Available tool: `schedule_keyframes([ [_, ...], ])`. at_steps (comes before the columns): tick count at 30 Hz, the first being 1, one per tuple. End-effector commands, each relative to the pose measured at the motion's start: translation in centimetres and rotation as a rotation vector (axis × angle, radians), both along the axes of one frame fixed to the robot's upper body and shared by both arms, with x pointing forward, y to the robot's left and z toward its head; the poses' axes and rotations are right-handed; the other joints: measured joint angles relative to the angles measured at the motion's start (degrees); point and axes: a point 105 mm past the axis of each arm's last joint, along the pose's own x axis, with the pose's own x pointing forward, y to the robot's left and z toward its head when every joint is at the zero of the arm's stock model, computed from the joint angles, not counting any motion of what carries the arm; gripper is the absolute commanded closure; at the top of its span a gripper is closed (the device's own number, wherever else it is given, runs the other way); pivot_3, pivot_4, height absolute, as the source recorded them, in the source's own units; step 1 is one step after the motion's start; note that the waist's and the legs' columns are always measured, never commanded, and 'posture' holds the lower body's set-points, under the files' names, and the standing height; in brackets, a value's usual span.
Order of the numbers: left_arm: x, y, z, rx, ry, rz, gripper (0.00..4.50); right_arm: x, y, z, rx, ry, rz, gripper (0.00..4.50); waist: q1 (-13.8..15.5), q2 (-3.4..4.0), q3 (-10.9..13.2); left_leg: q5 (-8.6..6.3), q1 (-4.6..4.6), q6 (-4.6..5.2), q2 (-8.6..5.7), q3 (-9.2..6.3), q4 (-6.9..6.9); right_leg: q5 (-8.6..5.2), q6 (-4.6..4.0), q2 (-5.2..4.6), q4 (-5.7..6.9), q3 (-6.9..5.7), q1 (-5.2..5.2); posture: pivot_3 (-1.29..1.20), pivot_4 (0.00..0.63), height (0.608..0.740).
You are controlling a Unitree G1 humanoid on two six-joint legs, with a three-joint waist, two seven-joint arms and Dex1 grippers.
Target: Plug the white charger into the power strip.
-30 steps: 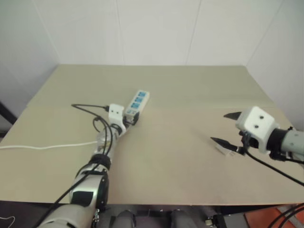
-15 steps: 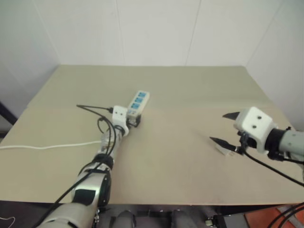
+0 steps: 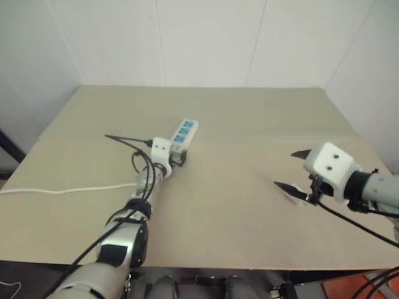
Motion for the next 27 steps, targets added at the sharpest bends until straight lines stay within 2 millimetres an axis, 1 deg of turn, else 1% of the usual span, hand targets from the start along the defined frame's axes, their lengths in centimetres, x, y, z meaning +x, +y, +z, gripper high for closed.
schedule_keyframes([
  [1, -0.4, -0.4, -1.4, 0.029, 0.058, -0.026, 1.24, -0.1, 0.1, 0.7, -0.006, -0.044, -0.008, 0.0, 0.0, 0.01, 0.0, 0.0, 0.01, 0.0, 0.0, 0.0, 0.0, 0.0, 0.0, 0.0, 0.0, 0.0, 0.0, 0.0, 0.15, 0.74],
  [8, -0.3, -0.4, -1.2, 0.026, 0.05, -0.037, 1.25, 0.0, 0.2, 0.7, -0.005, -0.047, -0.01, 0.0, 0.0, 0.0, 0.0, 0.0, 0.0, 0.0, 0.0, 0.0, 0.0, 0.0, 0.01, 0.0, -0.01, 0.0, 0.0, 0.0, 0.15, 0.74],
  [12, -1.3, -2.2, -0.5, -0.018, 0.023, -0.226, 1.25, 0.0, 0.1, 0.7, -0.007, -0.041, -0.011, 0.0, 0.0, 0.0, 0.0, 0.0, -0.02, 0.0, 0.0, 0.0, 0.0, -0.01, 0.01, 0.0, -0.02, 0.0, 0.0, 0.0, 0.15, 0.74],
  [15, -2.8, -3.3, 0.0, -0.014, -0.013, -0.413, 1.25, -0.2, 0.0, 0.6, -0.014, -0.032, -0.008, 0.0, 0.0, 0.01, 0.0, 0.0, -0.07, 0.0, 0.0, 0.01, -0.01, -0.01, 0.01, 0.0, -0.07, 0.0, -0.02, 0.0, 0.15, 0.74],
  [17, -4.3, -3.5, -0.1, 0.049, -0.024, -0.556, 1.25, -0.3, -0.2, 0.5, -0.02, -0.009, -0.011, 0.0, 0.0, 0.01, 0.0, 0.0, -0.09, 0.0, 0.0, 0.01, -0.02, -0.01, 0.01, -0.01, -0.09, 0.0, -0.04, 0.0, 0.15, 0.74],
  [19, -5.6, -3.4, -0.2, 0.107, -0.028, -0.669, 1.25, -0.3, -0.5, 0.3, -0.026, 0.032, -0.017, 0.0, -0.2, 0.01, 0.0, 0.0, -0.1, 0.0, 0.0, 0.02, -0.02, -0.01, 0.01, -0.01, -0.09, 0.0, -0.05, 0.0, 0.15, 0.74],
  [22, -7.8, -2.9, 0.0, 0.178, -0.047, -0.837, 1.25, -0.1, -1.8, -0.6, -0.073, 0.188, -0.095, 0.0, -0.4, 0.03, 0.0, 0.0, -0.06, 0.0, 0.02, 0.02, -0.02, -0.01, 0.0, 0.0, -0.07, 0.01, -0.04, 0.0, 0.15, 0.74],
  [24, -9.4, -2.6, 0.2, 0.205, -0.048, -0.961, 1.25, 0.2, -2.6, -0.8, -0.068, 0.276, -0.154, 0.0, -0.6, 0.03, 0.0, 0.0, -0.04, 0.0, 0.05, 0.05, -0.02, 0.0, -0.02, 0.01, -0.05, 0.03, -0.06, 0.0, 0.15, 0.74],
  [27, -11.8, -2.0, 0.3, 0.231, -0.024, -1.147, 1.25, 1.4, -3.1, -0.4, 0.031, 0.368, -0.234, 0.0, -0.9, 0.03, 0.0, 0.0, -0.06, 0.0, 0.1, 0.05, -0.04, 0.0, -0.04, 0.04, -0.06, 0.02, -0.09, 0.0, 0.15, 0.74],
])
